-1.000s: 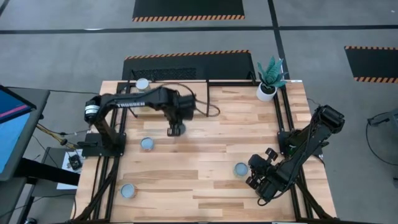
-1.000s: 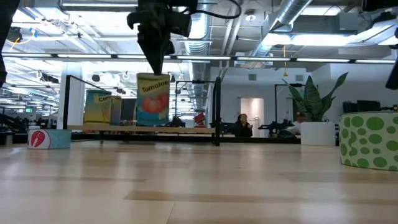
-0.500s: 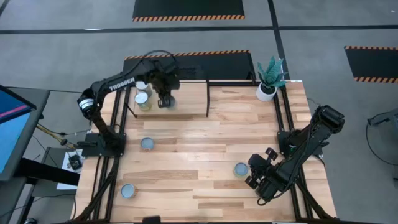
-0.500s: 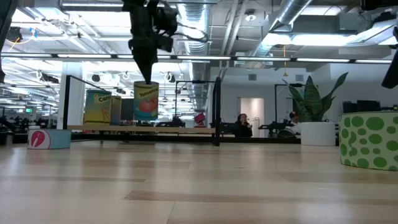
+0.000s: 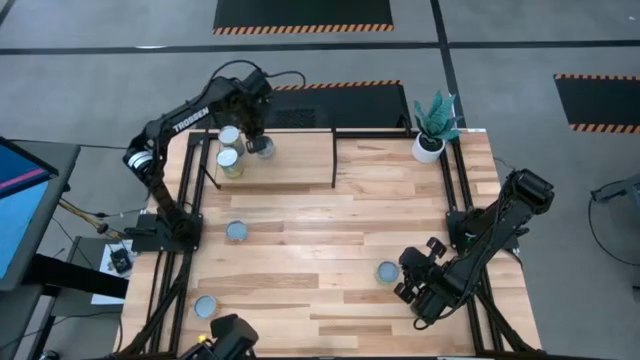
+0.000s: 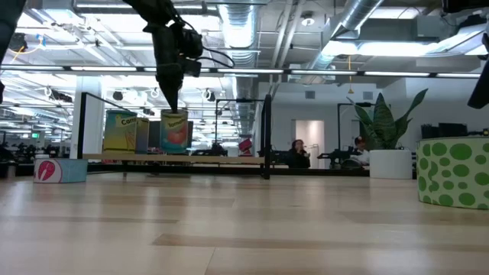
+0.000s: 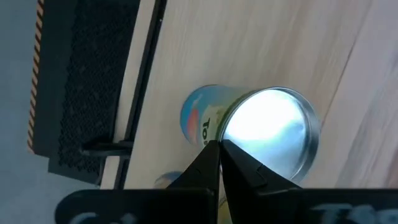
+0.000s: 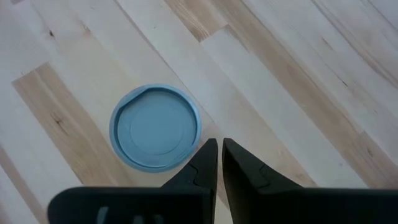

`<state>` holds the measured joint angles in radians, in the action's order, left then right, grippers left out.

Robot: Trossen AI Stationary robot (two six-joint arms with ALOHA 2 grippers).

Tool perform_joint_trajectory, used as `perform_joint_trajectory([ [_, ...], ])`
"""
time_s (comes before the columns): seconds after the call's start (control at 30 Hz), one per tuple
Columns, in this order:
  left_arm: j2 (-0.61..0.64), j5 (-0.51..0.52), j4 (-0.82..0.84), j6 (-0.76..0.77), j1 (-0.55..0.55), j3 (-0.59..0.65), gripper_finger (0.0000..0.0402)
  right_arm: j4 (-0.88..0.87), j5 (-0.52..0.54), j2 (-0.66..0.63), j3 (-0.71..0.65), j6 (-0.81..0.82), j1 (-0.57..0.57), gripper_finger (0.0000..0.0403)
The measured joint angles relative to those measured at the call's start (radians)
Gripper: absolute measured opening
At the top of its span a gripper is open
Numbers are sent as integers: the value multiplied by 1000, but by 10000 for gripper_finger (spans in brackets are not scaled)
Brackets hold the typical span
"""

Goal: Pick and place cans onto a shelf
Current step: Put the tomatoes can on the shelf

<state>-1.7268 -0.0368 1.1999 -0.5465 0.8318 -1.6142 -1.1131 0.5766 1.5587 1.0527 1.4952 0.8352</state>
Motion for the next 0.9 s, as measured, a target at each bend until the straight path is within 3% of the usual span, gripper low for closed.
perform_joint_trajectory([
  [0.4,-31,83,5,3,8,0,0,-1,-1,0,0,-1,0,49],
  [0.9,-31,105,6,45,30,0,0,36,-3,0,0,-1,2,49],
])
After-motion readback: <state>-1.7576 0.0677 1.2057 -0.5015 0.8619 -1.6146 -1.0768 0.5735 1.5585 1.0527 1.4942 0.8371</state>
